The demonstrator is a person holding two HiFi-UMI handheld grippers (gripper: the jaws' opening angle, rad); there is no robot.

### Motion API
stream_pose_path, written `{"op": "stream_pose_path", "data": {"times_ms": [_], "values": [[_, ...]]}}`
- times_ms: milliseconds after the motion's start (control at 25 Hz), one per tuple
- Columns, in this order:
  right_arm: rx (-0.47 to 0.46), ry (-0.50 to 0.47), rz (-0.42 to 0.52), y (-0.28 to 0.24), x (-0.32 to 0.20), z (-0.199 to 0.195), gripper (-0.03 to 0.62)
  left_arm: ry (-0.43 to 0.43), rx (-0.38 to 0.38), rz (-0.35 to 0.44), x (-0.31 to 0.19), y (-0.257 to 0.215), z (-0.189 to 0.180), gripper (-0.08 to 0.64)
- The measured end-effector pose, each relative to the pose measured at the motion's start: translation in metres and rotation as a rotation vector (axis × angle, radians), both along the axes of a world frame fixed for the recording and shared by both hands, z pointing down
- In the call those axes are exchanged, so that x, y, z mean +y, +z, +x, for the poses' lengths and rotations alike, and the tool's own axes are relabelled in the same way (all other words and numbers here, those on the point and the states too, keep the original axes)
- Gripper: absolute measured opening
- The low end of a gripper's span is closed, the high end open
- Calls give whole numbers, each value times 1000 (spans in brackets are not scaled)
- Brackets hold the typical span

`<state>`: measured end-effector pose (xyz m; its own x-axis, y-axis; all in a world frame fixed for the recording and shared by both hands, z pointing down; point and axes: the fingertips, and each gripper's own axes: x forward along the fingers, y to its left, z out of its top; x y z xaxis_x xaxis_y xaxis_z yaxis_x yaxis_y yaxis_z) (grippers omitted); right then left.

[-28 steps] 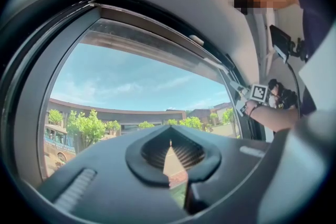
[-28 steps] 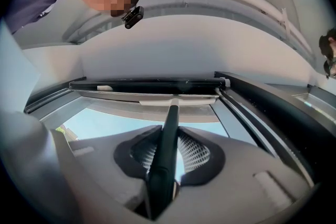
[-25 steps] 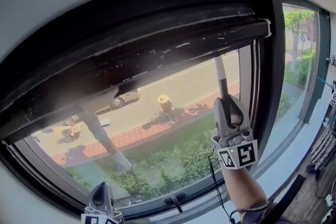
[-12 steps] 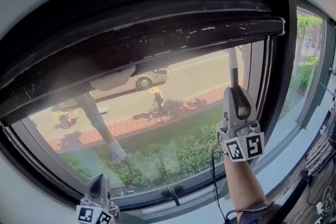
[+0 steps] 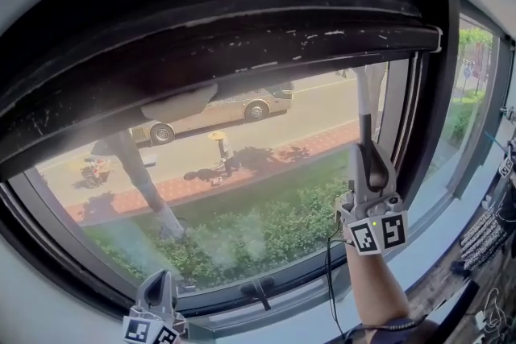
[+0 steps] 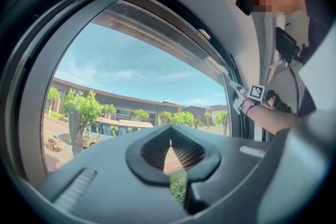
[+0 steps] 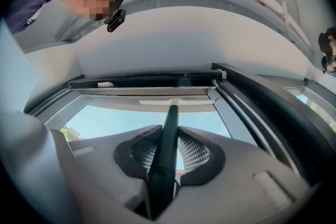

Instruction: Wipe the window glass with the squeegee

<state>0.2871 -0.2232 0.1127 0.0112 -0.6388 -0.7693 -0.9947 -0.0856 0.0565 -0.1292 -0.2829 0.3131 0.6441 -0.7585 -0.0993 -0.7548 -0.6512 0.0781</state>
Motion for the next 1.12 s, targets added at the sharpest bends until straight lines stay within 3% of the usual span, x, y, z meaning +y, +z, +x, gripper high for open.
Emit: {"op": "stream_pose_path", "data": {"times_ms": [840,1120], "values": [[-42,-45,-108,61,13,-3,100,8,0,-79,38,28,14,5],[-65,-56,-157,88,19,-5,100,19,-11,-68,53,27,22,5]]}}
